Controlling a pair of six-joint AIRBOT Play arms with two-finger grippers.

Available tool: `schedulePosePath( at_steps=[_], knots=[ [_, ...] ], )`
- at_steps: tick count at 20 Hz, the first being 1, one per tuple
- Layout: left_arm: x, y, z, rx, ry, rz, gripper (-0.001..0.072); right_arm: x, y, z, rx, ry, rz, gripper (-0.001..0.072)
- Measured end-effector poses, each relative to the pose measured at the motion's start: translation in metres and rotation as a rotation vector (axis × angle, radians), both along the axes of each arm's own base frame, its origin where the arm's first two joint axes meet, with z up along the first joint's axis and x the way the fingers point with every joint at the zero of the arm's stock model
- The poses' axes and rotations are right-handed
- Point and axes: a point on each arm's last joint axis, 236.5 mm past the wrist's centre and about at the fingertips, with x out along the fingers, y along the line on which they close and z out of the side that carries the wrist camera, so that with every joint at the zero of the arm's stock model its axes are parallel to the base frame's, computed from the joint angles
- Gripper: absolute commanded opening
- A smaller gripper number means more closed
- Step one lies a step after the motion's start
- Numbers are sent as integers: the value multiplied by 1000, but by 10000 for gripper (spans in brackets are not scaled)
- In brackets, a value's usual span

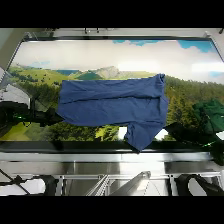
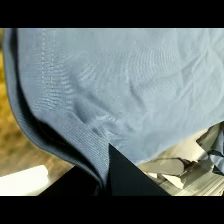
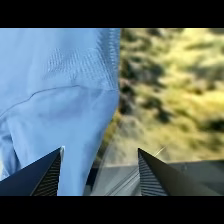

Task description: Fold the shirts.

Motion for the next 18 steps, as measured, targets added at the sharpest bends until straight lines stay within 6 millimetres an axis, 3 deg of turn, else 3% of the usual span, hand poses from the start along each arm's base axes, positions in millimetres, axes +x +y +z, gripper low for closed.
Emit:
schedulePosePath(
  at_steps=[2, 5, 7, 8, 9, 13, 18],
  knots=[
    [0, 0, 0, 1, -2, 0, 28, 2, 10, -10, 50, 33, -1, 497],
    [0, 0, 1, -1, -1, 0, 28, 7, 37, -18, 147, 51, 24, 416],
    [0, 0, 1, -2, -1, -1, 28, 10, 51, -22, 179, 41, 46, 102],
    [0, 0, 1, -3, -1, -1, 28, 11, 55, -23, 183, 31, 57, 88],
    [-1, -1, 2, -6, 1, -3, 28, 15, 61, -17, 215, 11, 59, 28],
    [-6, 3, 9, -43, 19, -1, 26, 19, 61, 22, 299, -94, 85, 23],
    [-17, 19, 34, -109, 28, 22, 26, 4, 25, 77, 289, -230, 71, 22]
  ],
)
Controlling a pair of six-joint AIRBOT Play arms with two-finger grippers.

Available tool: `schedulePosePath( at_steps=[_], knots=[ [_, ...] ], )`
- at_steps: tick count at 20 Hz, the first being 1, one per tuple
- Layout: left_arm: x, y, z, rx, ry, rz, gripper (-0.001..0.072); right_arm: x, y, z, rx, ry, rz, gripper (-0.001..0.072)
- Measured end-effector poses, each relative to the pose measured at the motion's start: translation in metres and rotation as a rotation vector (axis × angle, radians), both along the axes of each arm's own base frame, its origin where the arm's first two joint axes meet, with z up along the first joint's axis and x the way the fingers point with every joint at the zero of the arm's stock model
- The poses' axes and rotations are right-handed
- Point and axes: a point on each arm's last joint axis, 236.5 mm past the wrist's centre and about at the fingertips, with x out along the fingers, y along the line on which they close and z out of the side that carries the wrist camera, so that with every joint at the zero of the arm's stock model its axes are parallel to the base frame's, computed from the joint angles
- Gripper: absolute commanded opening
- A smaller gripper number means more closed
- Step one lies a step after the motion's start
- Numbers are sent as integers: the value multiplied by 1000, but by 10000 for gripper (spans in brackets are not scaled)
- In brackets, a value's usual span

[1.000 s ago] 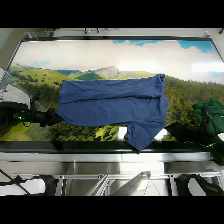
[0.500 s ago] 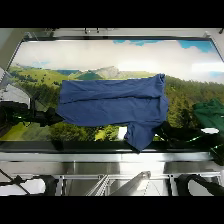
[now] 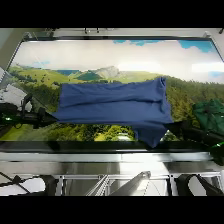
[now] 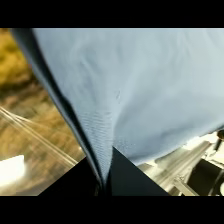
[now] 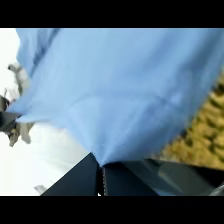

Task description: Fold the shirts.

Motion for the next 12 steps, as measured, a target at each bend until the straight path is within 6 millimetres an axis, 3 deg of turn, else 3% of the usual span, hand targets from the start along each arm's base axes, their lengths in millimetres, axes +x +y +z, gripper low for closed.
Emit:
schedulePosePath(
  at_steps=[4, 7, 9, 12],
  knots=[
    [-6, 5, 14, 4, -25, 20, 26, -10, -7, 17, -27, -43, -9, 23],
    [-5, 1, 24, 25, -61, 0, 26, -2, -8, 35, 7, -112, -38, 23],
    [6, -4, 37, 52, -114, -32, 27, 10, -12, 49, 29, -174, -78, 23],
    [42, -5, 63, 115, -224, -64, 27, 38, -28, 62, 41, -264, -155, 23]
  ],
)
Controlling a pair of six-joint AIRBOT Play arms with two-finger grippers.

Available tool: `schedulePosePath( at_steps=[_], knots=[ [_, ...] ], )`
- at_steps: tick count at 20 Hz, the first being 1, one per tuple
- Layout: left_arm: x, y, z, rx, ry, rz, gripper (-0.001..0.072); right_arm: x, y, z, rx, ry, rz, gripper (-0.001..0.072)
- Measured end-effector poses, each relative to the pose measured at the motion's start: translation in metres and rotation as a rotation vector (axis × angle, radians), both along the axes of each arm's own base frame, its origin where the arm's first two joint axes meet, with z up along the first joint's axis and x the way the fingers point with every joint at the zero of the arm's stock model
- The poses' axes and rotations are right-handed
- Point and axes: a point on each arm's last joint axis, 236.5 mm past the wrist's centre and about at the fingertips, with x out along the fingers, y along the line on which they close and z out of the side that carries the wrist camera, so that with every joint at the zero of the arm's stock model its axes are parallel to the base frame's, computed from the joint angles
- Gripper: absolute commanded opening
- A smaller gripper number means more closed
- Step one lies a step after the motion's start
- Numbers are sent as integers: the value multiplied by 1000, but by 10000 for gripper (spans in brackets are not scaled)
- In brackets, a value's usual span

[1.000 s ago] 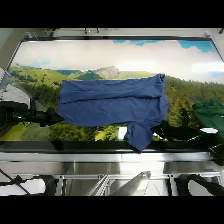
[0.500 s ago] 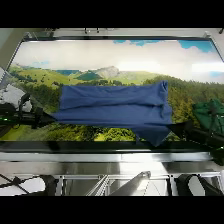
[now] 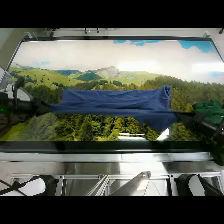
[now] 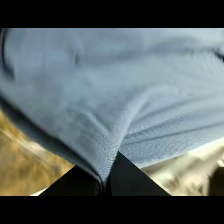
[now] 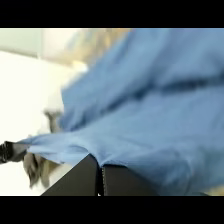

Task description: Fold the shirts.

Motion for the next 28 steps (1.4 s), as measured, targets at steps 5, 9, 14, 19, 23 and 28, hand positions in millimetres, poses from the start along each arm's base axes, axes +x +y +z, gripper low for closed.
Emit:
schedulePosePath(
  at_steps=[5, 9, 14, 19, 23, 28],
  knots=[
    [67, -1, 11, 38, -66, -32, 27, 67, -11, 0, -30, -78, -36, 24],
    [109, 1, -13, 32, -36, -41, 26, 131, -8, -33, -91, -41, -10, 24],
    [134, 0, -55, -1, 48, -52, 10, 172, -8, -87, -123, 41, 2, 24],
    [145, -11, -88, -20, 104, -80, 9, 180, -19, -119, -216, 87, -5, 25],
    [148, -16, -104, 22, 133, -114, 147, 182, -27, -129, -264, 100, -23, 307],
    [154, -13, -85, 36, 137, -135, 706, 179, -30, -114, -276, 62, 23, 633]
  ],
)
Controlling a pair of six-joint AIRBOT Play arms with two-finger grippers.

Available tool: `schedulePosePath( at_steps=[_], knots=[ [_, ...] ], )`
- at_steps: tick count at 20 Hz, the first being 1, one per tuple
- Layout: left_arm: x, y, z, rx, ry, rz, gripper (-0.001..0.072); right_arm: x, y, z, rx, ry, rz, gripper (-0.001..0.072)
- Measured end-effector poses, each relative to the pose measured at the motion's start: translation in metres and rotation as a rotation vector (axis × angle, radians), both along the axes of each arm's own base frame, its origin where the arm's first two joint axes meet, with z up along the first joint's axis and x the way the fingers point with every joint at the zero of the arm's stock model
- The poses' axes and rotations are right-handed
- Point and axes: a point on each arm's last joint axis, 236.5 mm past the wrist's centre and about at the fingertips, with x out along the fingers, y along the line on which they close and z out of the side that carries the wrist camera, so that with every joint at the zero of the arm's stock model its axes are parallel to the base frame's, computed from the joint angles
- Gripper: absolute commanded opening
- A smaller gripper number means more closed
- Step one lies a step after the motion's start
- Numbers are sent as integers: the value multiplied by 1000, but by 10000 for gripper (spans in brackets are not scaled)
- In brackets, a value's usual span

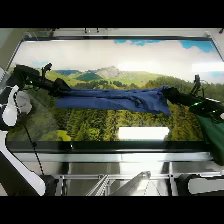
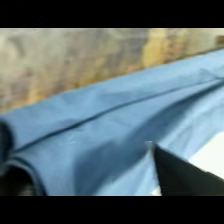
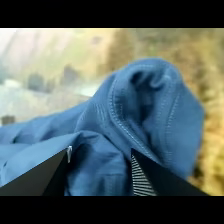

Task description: Fold the shirts.

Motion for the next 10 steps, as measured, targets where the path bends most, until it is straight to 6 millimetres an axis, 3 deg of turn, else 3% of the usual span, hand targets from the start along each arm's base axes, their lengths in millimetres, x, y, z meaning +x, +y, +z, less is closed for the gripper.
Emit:
schedulePosePath(
  at_steps=[1, 5, 9, 10],
  knots=[
    [1, 2, 10, -7, -5, -7, 706, -2, -5, 8, -4, -2, 13, 708],
    [1, 0, 67, -77, -29, -21, 704, -11, -45, 31, -84, 53, 16, 714],
    [-21, 9, 103, -102, -22, -1, 695, -14, -62, 24, -99, 148, 15, 714],
    [-29, 14, 110, -106, -16, 10, 520, -16, -61, 19, -84, 177, 25, 714]
  ],
)
